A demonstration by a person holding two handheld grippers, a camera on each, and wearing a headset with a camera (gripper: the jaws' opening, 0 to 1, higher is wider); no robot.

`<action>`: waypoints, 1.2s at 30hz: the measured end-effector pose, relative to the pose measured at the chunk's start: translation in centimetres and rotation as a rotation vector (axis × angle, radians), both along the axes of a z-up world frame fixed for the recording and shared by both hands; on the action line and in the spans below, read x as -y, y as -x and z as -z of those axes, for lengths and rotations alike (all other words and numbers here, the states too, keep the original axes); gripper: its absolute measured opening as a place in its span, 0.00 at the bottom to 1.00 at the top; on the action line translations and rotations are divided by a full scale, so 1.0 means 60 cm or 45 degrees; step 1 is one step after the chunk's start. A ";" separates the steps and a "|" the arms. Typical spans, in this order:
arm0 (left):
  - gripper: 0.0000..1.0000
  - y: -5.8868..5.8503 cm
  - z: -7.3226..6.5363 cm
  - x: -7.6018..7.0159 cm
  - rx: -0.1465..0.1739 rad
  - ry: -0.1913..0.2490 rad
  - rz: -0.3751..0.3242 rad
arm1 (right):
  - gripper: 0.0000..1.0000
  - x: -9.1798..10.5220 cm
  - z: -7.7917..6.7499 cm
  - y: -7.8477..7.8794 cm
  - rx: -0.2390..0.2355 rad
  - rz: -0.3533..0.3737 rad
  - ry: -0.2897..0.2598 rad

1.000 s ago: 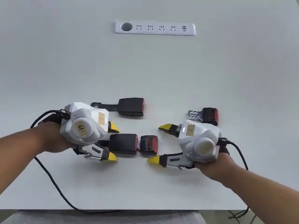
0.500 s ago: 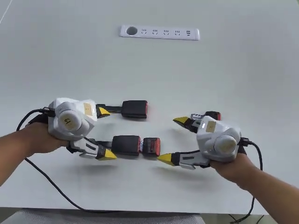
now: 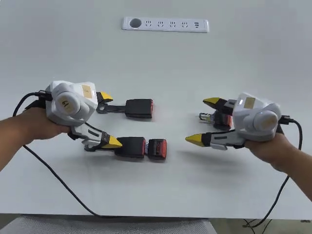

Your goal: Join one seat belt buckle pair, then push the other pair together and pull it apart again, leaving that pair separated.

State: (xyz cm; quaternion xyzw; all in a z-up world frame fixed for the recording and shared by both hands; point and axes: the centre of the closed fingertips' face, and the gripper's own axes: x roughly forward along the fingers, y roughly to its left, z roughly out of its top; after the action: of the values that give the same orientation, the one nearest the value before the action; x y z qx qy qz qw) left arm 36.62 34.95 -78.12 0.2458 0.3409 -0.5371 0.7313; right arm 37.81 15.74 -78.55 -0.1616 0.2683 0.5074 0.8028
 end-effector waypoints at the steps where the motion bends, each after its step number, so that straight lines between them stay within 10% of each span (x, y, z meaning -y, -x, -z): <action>1: 0.80 -0.005 -0.001 0.002 -0.001 0.001 0.008 | 0.72 0.013 0.003 -0.003 -0.009 0.003 0.013; 12: 0.83 -0.052 0.008 0.018 0.010 -0.007 0.047 | 0.72 0.091 0.029 -0.015 -0.107 -0.023 0.103; 33: 0.69 -0.079 0.068 0.067 -0.049 -0.018 0.179 | 0.60 0.112 0.058 -0.012 -0.182 -0.147 0.150; 36: 0.61 -0.076 0.082 0.053 -0.008 -0.119 0.261 | 0.54 0.112 0.056 -0.009 -0.185 -0.162 0.147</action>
State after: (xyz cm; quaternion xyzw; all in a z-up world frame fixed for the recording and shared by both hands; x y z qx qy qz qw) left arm 41.16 31.78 -83.02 0.3115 0.3409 -0.5934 0.6593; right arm 38.33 9.04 -81.93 -0.1869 0.3438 0.5516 0.7366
